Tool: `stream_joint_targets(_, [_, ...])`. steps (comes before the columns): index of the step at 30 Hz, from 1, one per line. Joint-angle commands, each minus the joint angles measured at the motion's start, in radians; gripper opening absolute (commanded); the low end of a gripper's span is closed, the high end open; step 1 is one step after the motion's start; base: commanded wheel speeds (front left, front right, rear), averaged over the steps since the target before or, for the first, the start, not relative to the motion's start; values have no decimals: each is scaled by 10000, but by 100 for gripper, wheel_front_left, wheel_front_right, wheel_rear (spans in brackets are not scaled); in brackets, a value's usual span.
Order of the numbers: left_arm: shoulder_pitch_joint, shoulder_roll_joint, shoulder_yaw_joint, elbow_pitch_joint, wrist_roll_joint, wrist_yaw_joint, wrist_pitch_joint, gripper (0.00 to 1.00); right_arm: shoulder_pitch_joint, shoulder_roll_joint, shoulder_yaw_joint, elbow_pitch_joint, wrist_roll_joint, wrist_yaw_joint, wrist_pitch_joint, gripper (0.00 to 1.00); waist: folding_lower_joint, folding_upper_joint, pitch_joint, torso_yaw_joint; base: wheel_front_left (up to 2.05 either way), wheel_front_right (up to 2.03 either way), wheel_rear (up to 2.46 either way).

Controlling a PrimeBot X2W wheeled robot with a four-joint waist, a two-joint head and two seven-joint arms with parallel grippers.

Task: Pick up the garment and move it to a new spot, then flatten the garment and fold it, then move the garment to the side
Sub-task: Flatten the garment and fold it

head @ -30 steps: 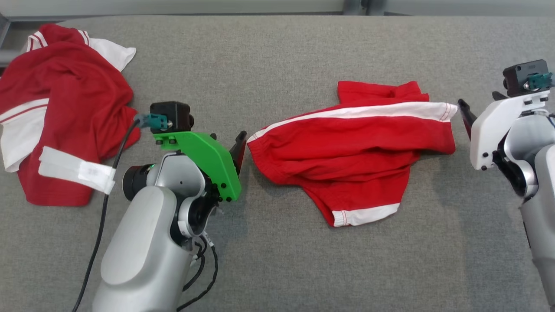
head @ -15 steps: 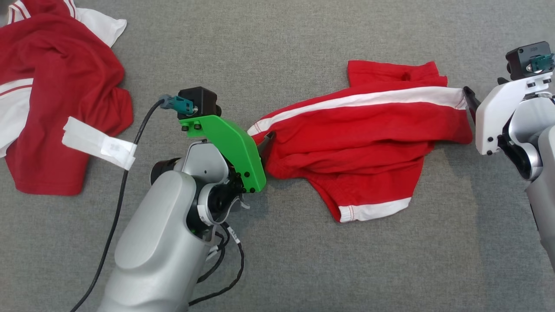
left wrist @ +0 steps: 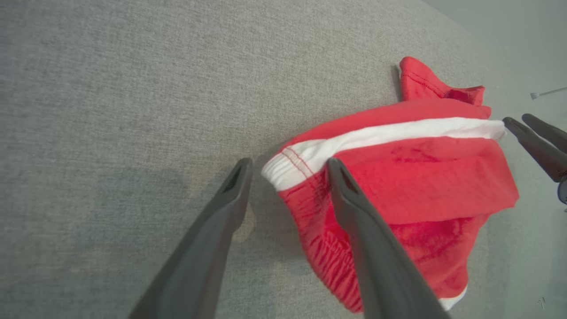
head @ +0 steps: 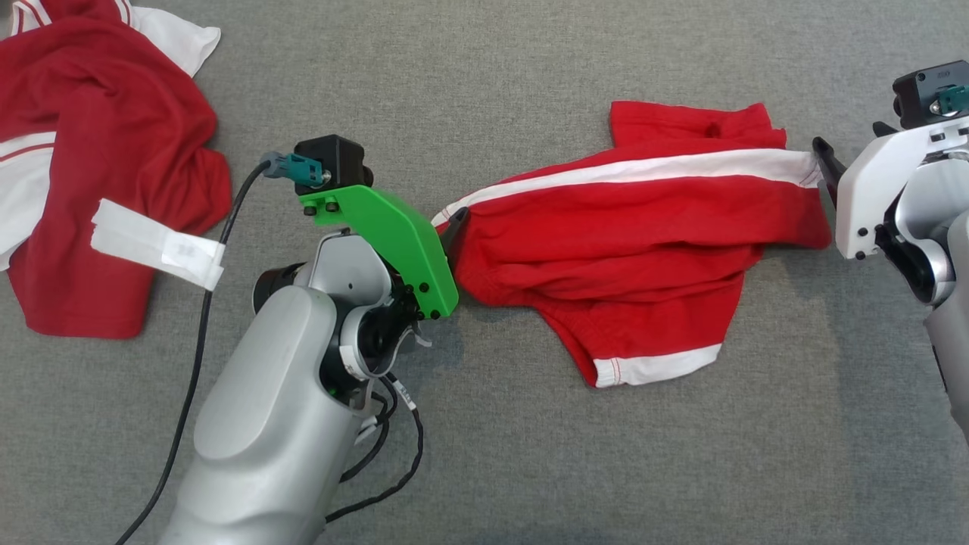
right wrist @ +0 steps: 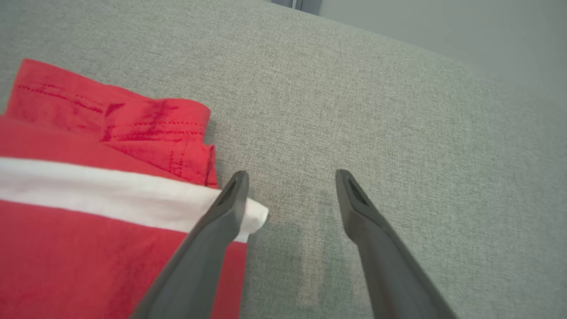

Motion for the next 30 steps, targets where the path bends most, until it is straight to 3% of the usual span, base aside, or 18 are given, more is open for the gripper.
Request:
stream_joint_targets(1, [-103,73,-9,17,0,36,44,58,-71,-88,-37,-2,33,-10,22,100,-1,0,13,8,0,0,0])
stream_joint_targets(3, [-120,94,-93,38,62,1,15,30,-39,-100,-63,-27,12,-10,3,100,-1,0,70,8,0,0,0])
stream_joint_targets(4, [-131,90,-161,58,64,-61,8,0,-20,-94,-69,-34,-11,-10,-23,100,-1,0,106,8,0,0,0])
stream_joint_targets(15, [-246,22,-757,335,-76,-232,-302,0,504,213,-96,-152,149,-10,-201,100,-1,0,298,-5,0,0,0])
stream_joint_targets(20, [-264,12,-822,415,-151,-238,-381,0,648,305,-723,-816,44,-10,-653,100,-1,0,163,-59,0,0,0])
stream_joint_targets(30, [-152,16,-803,570,-264,-139,-468,0,1884,537,-1118,-2292,185,-10,931,100,-1,0,-7,-242,0,0,0])
